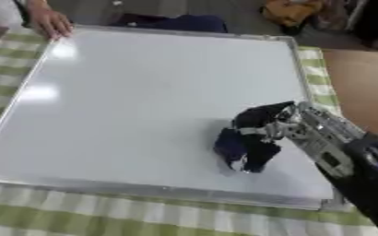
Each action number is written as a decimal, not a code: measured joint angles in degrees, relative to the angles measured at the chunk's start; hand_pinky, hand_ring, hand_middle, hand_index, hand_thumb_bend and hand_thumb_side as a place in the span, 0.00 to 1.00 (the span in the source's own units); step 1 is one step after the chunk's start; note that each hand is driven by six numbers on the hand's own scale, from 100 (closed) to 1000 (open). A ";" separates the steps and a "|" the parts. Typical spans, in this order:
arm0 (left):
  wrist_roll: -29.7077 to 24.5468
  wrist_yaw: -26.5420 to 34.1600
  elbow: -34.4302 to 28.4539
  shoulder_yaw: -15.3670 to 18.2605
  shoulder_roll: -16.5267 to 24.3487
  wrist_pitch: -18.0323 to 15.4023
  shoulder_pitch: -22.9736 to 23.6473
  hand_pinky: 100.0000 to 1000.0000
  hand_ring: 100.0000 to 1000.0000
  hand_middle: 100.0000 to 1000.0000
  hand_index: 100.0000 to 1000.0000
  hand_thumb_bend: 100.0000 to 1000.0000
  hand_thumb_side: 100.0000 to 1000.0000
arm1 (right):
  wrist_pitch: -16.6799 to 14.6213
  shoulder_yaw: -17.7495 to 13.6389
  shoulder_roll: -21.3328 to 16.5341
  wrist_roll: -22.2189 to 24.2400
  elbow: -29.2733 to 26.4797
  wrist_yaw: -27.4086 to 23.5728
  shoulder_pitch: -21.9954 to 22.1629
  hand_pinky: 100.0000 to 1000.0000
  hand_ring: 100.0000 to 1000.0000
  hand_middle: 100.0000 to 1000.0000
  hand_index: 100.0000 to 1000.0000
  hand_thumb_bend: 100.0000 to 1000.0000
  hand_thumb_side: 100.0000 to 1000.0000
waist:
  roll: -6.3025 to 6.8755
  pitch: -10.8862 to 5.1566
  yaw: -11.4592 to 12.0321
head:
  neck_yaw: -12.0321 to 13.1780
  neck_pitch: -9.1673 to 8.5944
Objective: Wipe the whiteboard clean with a brush.
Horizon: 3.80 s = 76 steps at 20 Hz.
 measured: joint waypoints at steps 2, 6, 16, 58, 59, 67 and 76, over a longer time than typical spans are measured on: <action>0.00 0.00 0.00 0.00 0.00 0.00 0.00 0.59 0.77 0.75 0.65 0.07 1.00 | 0.32 0.33 0.01 0.16 -0.52 -0.26 0.00 0.54 0.68 0.43 0.62 0.00 0.64 | -0.02 0.00 0.03 | -0.01 -0.01; 0.00 0.00 0.00 0.00 0.00 0.00 0.00 0.59 0.77 0.75 0.65 0.07 1.00 | 1.34 0.42 0.06 0.19 -0.63 -0.23 0.00 0.54 0.68 0.44 0.62 0.00 0.63 | -0.02 0.00 0.07 | -0.03 -0.20; -0.06 0.00 0.00 0.00 0.00 0.06 0.00 0.59 0.77 0.75 0.65 0.07 1.00 | 2.55 -1.19 1.04 -2.17 2.99 2.72 -0.60 0.55 0.70 0.45 0.64 0.00 0.62 | 0.12 0.00 0.37 | -0.03 -0.24; -0.60 0.00 0.00 -0.01 0.00 0.34 -0.31 0.60 0.78 0.76 0.65 0.06 1.00 | 8.82 -10.59 2.53 -12.94 19.76 10.40 -5.37 0.53 0.68 0.42 0.64 0.00 0.62 | 0.23 0.37 0.33 | 0.14 -0.26; -0.61 0.00 0.00 -0.01 0.00 0.34 -0.31 0.60 0.78 0.76 0.65 0.06 1.00 | 8.81 -10.59 2.53 -12.95 19.78 10.40 -5.38 0.53 0.68 0.42 0.64 0.00 0.62 | 0.23 0.37 0.33 | 0.15 -0.26; -0.62 0.00 0.00 -0.02 0.00 0.33 -0.31 0.60 0.78 0.76 0.65 0.07 1.00 | 8.05 -10.33 2.43 -12.08 19.56 9.53 -5.38 0.53 0.67 0.40 0.62 0.00 0.62 | 0.22 0.34 0.30 | 0.18 -0.26; -0.66 0.00 0.00 -0.02 0.00 0.30 -0.34 0.60 0.77 0.76 0.65 0.07 1.00 | 6.31 -6.71 2.50 -8.24 14.87 5.83 -4.84 0.51 0.64 0.38 0.61 0.00 0.62 | 0.18 -0.07 -0.17 | 0.14 -0.26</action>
